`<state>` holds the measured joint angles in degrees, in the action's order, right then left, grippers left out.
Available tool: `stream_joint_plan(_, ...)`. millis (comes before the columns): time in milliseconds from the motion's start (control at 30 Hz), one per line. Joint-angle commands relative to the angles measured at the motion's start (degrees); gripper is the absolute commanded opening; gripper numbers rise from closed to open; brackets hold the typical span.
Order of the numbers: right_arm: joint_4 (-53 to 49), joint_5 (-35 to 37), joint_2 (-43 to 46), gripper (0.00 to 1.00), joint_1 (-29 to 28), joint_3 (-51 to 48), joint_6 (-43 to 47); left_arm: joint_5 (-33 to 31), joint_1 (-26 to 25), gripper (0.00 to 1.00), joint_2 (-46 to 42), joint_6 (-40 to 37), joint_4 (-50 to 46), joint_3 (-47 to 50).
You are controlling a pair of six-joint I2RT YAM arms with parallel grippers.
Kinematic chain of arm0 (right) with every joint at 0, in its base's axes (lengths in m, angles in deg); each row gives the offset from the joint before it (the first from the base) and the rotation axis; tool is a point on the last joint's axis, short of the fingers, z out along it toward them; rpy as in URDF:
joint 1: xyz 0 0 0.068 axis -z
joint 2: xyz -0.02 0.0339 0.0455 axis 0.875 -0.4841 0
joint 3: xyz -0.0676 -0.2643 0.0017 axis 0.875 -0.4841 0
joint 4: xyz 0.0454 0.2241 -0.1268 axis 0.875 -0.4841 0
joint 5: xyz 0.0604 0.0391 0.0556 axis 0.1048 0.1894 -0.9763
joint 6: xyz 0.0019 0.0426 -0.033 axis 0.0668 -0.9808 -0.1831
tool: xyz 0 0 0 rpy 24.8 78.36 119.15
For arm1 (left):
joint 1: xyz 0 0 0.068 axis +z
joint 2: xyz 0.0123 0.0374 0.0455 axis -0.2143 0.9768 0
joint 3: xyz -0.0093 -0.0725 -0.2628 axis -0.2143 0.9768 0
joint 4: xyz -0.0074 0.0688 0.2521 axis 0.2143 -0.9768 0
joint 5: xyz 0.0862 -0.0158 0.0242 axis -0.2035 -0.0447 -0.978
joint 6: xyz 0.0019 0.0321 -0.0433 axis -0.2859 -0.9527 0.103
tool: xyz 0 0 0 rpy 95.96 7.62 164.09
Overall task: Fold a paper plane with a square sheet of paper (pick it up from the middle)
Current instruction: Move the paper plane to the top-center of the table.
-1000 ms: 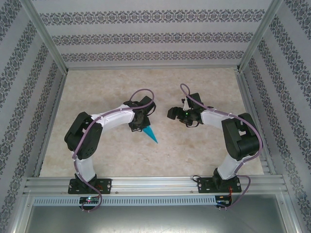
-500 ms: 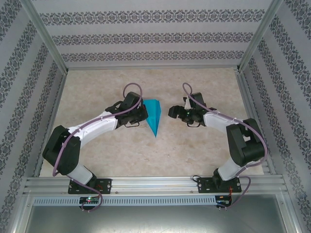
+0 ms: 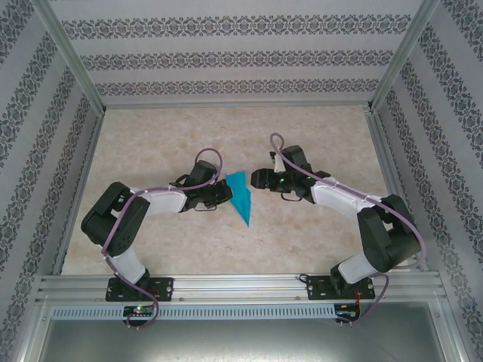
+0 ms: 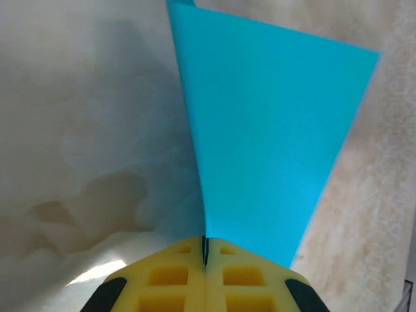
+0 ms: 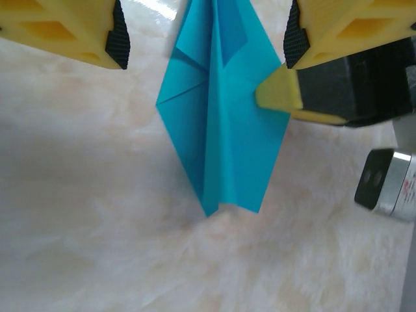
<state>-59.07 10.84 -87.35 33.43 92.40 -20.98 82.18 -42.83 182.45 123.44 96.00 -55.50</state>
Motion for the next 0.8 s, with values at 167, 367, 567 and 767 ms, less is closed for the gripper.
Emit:
stream_joint_plan(167,-4.87,2.41,-6.39,0.51,-8.69,6.64,2.93,-3.92,0.61,0.0,-4.54,-1.54,-0.99,3.53)
stream_joint_plan(367,-8.45,5.75,-10.11,0.54,-10.86,9.66,4.7,-4.82,0.61,0.0,-4.54,-1.76,-1.88,4.16)
stream_joint_plan(567,-10.22,2.78,-12.46,0.58,-11.53,12.23,7.24,-4.66,0.68,0.0,-4.54,-2.11,-2.36,4.07)
stream_joint_plan(767,-10.44,6.25,-10.84,0.52,-12.1,11.71,7.19,-4.47,0.66,0.0,-4.18,-1.99,-2.05,3.91)
